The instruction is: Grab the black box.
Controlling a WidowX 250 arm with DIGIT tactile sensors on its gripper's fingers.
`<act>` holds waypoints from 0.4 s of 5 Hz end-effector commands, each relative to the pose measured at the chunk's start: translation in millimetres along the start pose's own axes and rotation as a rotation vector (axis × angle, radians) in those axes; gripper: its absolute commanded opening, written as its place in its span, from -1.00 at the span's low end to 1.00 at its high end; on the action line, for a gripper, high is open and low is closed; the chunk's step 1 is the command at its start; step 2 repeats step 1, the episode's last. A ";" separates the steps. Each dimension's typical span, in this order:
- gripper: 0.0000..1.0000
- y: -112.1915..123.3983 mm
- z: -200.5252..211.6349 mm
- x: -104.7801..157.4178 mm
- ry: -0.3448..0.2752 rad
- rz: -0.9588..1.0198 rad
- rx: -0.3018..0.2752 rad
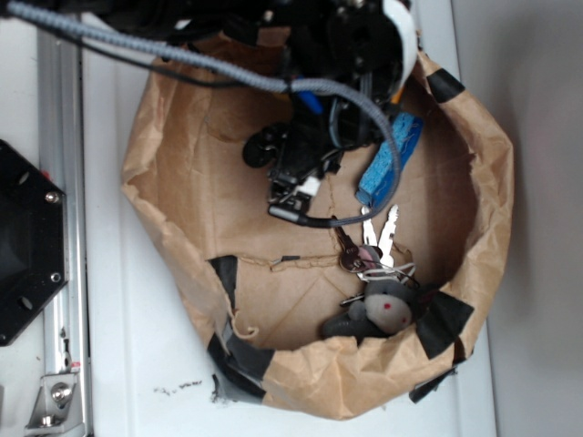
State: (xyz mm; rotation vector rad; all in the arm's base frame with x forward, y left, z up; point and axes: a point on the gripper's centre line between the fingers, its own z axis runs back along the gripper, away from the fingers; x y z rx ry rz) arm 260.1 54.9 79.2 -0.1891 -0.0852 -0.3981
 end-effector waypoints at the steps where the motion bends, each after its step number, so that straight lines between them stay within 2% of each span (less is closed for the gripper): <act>1: -1.00 -2.8 29.9 9.4 -0.038 -0.051 0.053; 2: -1.00 -2.8 29.9 9.4 -0.038 -0.051 0.053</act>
